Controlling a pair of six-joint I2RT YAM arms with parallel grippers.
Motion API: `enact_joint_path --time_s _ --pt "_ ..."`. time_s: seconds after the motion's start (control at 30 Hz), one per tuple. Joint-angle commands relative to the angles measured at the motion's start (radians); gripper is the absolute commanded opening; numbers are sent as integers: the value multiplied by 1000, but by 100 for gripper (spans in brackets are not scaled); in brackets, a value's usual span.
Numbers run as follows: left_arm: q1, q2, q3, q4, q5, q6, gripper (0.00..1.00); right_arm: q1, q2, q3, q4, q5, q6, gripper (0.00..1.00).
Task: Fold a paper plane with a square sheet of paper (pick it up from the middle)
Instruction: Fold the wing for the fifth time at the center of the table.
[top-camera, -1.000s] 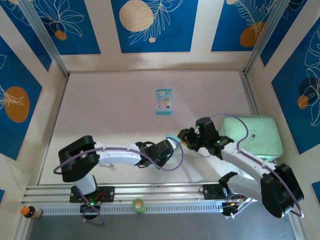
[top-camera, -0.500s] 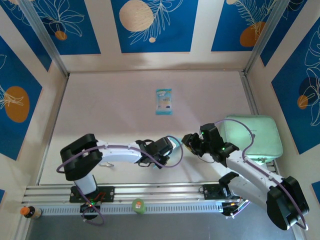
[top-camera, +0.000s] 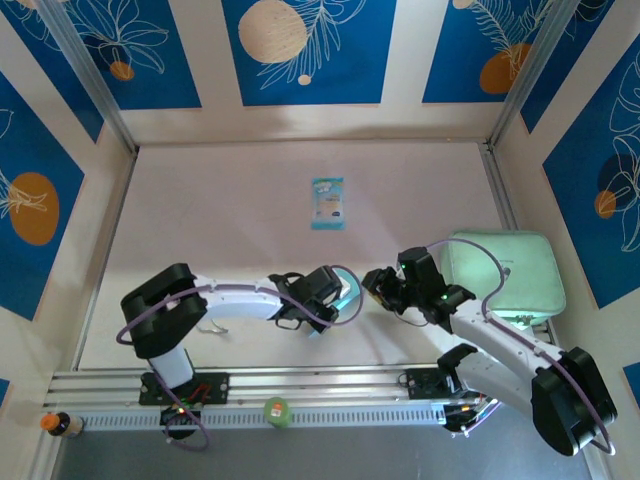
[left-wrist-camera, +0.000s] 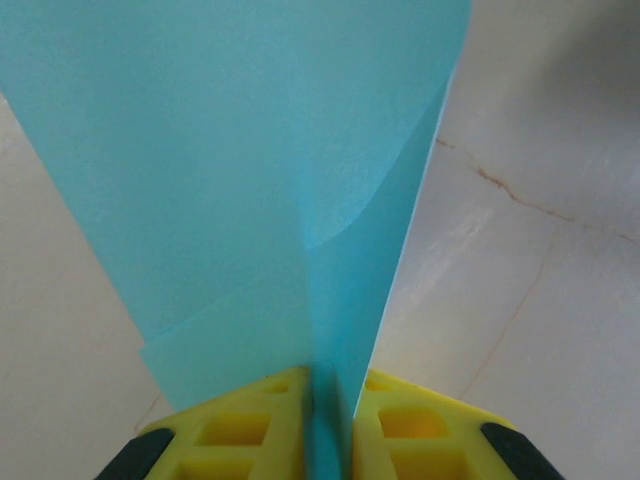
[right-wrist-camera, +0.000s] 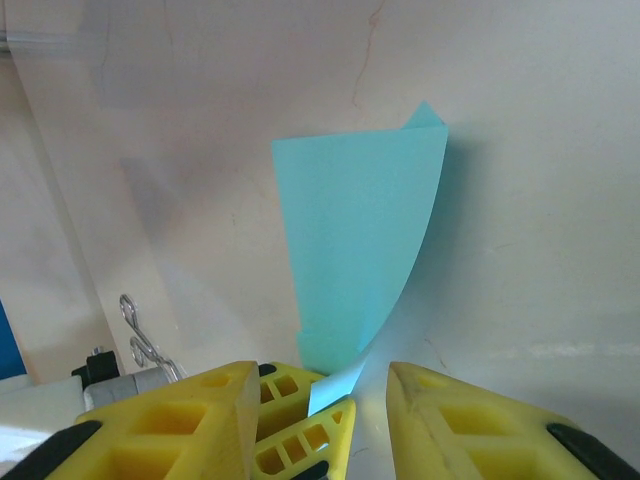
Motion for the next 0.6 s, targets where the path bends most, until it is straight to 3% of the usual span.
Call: enact_joint_path --time_s 0.0,0.33,0.57 --pt "22 21 -27 21 83 -21 16 16 11 -23 16 -1 -22 38" --pt "111 54 -70 115 280 -64 10 125 42 -30 59 124 -143 33" --pt "166 68 -110 183 373 -104 10 126 79 -53 177 49 -150 18"
